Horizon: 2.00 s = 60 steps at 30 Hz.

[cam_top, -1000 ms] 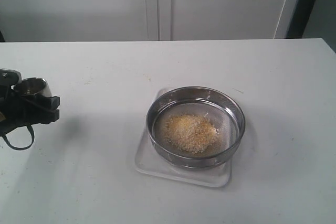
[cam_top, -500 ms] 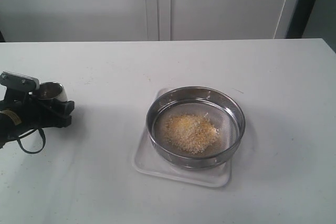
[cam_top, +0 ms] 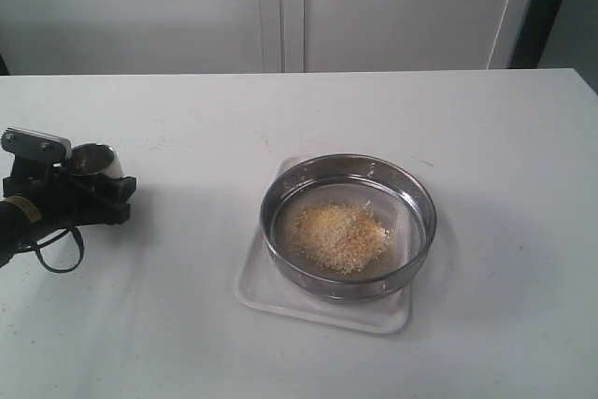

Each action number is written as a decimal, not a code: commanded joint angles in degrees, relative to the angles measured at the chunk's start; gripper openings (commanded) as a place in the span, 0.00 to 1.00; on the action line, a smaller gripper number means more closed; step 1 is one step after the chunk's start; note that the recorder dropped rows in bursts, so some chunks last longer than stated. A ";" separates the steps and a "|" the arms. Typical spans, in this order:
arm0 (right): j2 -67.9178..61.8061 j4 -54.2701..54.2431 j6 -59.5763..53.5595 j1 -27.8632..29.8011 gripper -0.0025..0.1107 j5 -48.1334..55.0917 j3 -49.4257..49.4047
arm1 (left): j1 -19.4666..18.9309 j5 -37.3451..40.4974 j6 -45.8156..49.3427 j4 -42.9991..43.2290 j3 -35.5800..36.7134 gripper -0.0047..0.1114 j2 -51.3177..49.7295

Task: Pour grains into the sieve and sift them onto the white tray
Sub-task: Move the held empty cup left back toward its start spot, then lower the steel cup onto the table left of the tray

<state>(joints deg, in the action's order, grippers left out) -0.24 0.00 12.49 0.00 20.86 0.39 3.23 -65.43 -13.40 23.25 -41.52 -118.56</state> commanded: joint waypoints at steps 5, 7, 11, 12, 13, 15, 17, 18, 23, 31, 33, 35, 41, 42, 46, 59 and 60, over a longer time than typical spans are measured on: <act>0.24 0.00 0.14 -0.07 0.02 -0.82 -0.39 | -0.07 0.38 -2.22 6.10 0.09 0.04 -0.31; 0.24 0.00 0.14 -0.07 0.02 -0.82 -0.39 | -0.07 0.38 -2.20 6.87 0.09 0.04 -0.31; 0.24 0.00 0.14 -0.07 0.02 -0.82 -0.39 | -0.07 0.38 -3.30 9.97 0.09 0.04 -0.31; 0.24 0.00 0.14 -0.07 0.02 -0.82 -0.39 | -0.07 0.38 -3.44 11.66 0.09 0.04 -0.31; 0.24 0.00 0.14 -0.07 0.02 -0.82 -0.39 | -0.07 0.38 -3.44 11.89 0.09 0.04 -0.31; 0.24 0.00 0.14 -0.07 0.02 -0.82 -0.39 | -0.07 0.51 -3.34 11.99 0.09 0.04 -0.40; 0.24 0.00 0.14 -0.07 0.02 -0.82 -0.39 | -0.07 0.51 -3.34 11.89 0.09 0.04 -0.63; 0.24 0.00 0.94 -0.07 0.02 -0.82 -0.39 | -0.07 0.38 -3.34 11.76 0.09 0.04 -0.72; 0.24 0.00 1.96 -0.07 0.02 -0.82 -0.39 | -0.07 -0.38 -1.98 11.97 0.09 0.15 -0.86; 0.24 0.00 1.96 -0.07 0.02 -0.82 -0.39 | -0.07 -1.98 -1.79 11.97 0.09 0.65 -0.86; 0.24 0.00 1.96 -0.07 0.02 -0.82 -0.39 | -0.07 -1.87 -1.79 11.97 0.09 0.73 -0.86; 0.24 0.00 1.96 -0.07 0.02 -0.82 -0.39 | -0.07 -1.87 -1.90 11.97 0.09 0.79 -0.86; 0.24 0.00 1.96 -0.07 0.02 -0.82 -0.39 | -0.07 -1.87 -2.17 10.85 0.09 0.88 -0.86; 0.24 0.00 1.96 -0.07 0.02 -0.82 -0.39 | -0.07 -1.87 -2.17 10.26 0.09 0.89 -0.86; 0.24 0.00 1.96 -0.07 0.02 -0.82 -0.39 | -0.07 -1.99 -2.26 10.00 0.09 0.91 -0.86; 0.24 0.00 1.96 -0.07 0.02 -0.82 -0.39 | -0.07 -4.06 -4.85 11.78 0.33 0.91 0.19; 0.24 0.00 1.96 -0.07 0.02 -0.82 -0.39 | -0.07 -3.84 -4.85 11.78 0.33 0.91 1.44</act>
<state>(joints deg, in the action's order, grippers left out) -0.24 0.00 14.26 0.00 20.86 0.39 3.23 -68.70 -17.68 34.44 -41.52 -119.03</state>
